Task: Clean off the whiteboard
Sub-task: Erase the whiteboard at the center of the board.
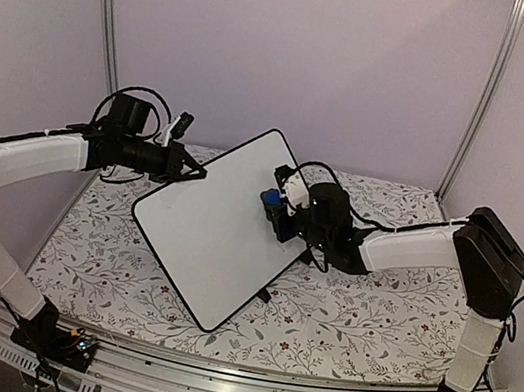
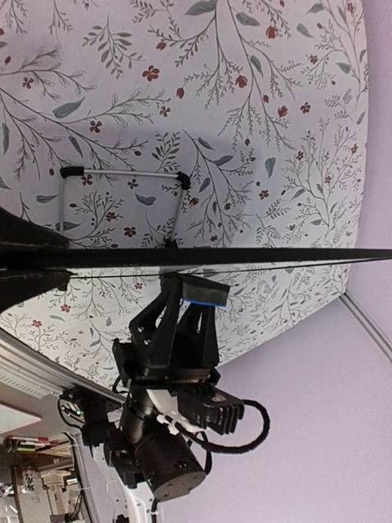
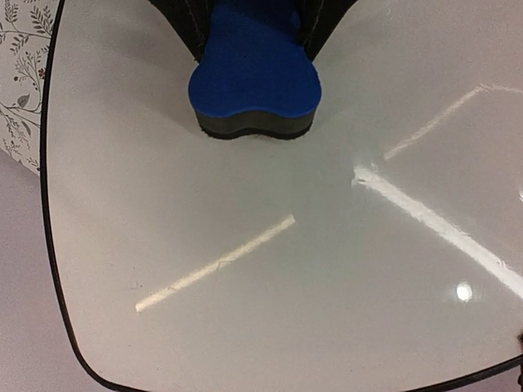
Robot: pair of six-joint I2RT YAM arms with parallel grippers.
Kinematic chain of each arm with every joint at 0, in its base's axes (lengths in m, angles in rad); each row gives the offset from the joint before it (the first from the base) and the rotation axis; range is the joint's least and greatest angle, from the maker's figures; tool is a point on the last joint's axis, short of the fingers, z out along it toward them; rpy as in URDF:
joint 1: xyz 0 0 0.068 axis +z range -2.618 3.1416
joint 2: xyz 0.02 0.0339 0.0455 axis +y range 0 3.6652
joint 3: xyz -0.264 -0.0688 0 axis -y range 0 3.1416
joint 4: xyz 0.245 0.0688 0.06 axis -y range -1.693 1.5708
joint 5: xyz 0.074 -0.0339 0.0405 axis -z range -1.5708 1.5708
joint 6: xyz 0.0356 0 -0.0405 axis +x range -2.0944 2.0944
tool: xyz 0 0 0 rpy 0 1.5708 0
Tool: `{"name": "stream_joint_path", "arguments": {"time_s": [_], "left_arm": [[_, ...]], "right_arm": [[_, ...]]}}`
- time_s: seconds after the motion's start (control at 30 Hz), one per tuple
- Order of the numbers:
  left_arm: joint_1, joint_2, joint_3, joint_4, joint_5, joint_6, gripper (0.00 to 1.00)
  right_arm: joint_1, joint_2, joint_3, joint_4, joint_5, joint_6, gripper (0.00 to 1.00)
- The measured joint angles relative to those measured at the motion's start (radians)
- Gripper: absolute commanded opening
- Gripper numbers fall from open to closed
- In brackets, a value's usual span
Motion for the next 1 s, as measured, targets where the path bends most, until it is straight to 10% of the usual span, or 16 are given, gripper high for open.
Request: {"name": "stream_joint_path", "arguments": {"time_s": [1.0], "left_arm": [[0.000,0.000,0.000,0.001,0.003,0.006,0.00]], "right_arm": [[-0.001,0.011,0.085,-0.056,0.020,-0.026,0.32]]}}
